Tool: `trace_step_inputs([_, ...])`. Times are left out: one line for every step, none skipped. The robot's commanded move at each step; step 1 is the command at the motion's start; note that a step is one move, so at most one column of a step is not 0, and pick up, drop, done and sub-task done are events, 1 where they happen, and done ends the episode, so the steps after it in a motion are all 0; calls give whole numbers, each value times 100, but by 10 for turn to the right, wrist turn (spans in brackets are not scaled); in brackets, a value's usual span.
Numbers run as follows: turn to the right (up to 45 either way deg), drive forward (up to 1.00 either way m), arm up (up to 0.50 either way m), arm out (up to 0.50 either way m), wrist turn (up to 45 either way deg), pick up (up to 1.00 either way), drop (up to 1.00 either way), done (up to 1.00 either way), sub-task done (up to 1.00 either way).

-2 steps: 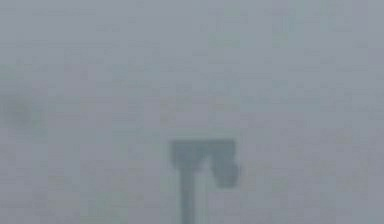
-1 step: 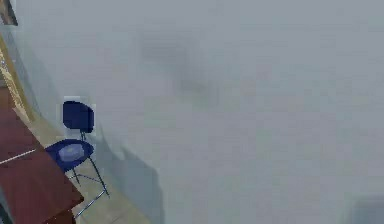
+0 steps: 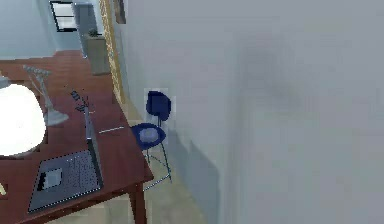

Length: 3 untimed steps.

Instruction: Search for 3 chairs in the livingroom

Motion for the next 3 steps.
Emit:
trace_step_inputs([0,45,0,0,0,0,0,0,0])
trace_step_inputs([-210,0,0,0,0,0,0,0,0])
trace_step_inputs([0,0,0,0,0,0,0,100,0])
